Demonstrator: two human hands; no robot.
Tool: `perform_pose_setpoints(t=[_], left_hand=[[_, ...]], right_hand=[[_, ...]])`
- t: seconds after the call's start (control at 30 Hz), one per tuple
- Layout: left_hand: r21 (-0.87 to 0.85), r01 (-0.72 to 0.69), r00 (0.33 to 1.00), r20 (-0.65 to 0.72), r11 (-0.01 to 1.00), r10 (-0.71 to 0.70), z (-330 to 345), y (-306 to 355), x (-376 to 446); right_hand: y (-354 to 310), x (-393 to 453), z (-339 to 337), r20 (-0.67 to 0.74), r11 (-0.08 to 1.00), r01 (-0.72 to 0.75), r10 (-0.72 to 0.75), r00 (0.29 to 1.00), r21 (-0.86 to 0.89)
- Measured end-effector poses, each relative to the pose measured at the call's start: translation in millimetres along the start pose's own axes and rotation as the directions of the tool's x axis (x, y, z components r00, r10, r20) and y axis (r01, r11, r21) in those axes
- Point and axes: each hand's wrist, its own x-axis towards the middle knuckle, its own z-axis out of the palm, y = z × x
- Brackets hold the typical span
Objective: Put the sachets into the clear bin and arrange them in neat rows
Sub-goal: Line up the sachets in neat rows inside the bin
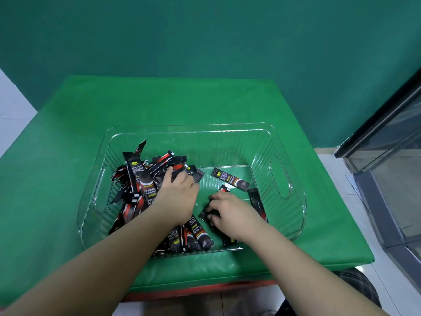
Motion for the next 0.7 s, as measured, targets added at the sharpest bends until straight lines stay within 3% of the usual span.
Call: perform_pose_setpoints(t=[0.2, 0.33, 0.5, 0.7], left_hand=[[-0.119, -0.008, 0.998, -0.058, 0.993, 0.001, 6, -5, -11], [-0.216, -0.052, 0.976, -0.218, 0.975, 0.004, 16, -10, -21], [-0.2, -0.038, 0.991, -0.134, 0.979, 0.011, 10, -8, -24], [-0.144, 0.075, 0.996, -0.041, 0.987, -0.082, 5, 9, -24]], right_hand=[[4, -6, 3, -0.145, 0.995, -0.102, 0.1, 0.984, -0.004], [6, -6, 2, -0.119, 0.988, -0.121, 0.133, 0.984, 0.099], [4, -5, 6, -0.125, 0.985, -0.143, 0.155, 0.98, 0.098], [6, -3, 7, -0.132, 0.981, -0.158, 0.172, 0.976, 0.111]])
